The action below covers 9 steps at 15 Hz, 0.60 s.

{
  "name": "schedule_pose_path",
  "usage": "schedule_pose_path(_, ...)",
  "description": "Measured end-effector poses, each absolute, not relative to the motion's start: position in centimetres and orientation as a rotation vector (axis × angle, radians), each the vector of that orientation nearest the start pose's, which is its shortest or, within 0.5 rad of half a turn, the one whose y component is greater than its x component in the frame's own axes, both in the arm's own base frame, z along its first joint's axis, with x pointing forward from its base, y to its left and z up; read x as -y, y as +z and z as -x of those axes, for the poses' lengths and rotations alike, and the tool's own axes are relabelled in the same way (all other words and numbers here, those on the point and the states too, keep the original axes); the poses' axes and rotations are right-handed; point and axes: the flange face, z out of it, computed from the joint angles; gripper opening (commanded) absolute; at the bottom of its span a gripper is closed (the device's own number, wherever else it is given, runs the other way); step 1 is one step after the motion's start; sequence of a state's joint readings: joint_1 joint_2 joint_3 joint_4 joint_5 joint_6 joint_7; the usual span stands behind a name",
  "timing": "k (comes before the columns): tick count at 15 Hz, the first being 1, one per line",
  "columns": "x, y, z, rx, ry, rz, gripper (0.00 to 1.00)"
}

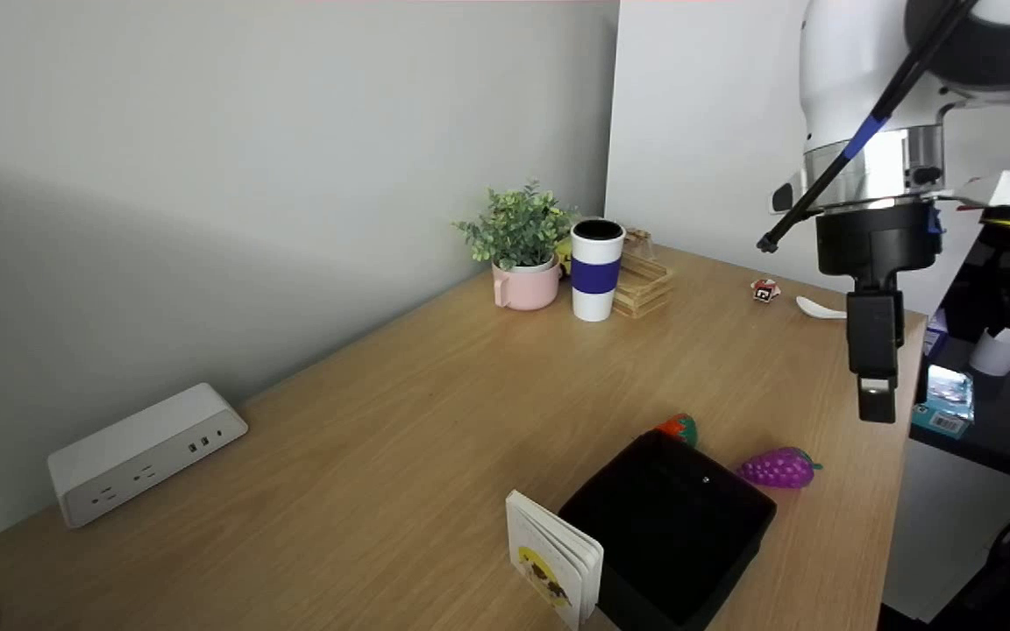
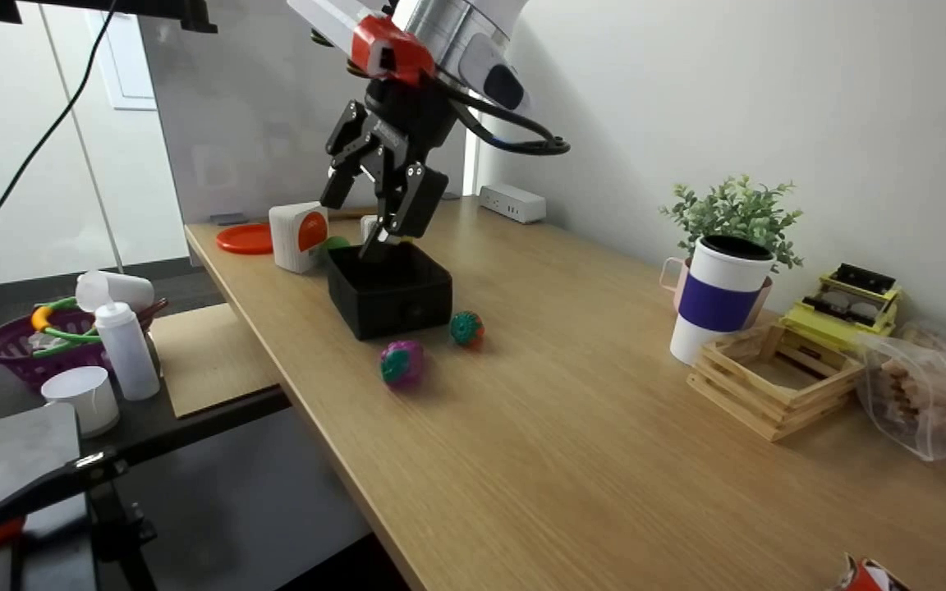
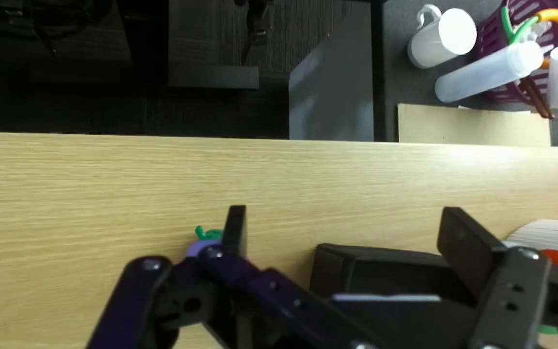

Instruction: Put the plastic grapes and strawberry in the box respectively

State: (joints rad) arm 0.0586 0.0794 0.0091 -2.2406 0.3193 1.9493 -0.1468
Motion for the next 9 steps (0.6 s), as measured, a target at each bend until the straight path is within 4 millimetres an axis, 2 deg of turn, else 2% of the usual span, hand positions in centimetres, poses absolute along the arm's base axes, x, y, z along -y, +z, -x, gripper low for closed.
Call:
schedule_pose_path(5,-5.6,31.0,-49.3,0.076,0.539,2.802,1.00)
schedule_pose_path(9,-5.0,29.5,-49.0,0.068,0.629,2.974,1.00)
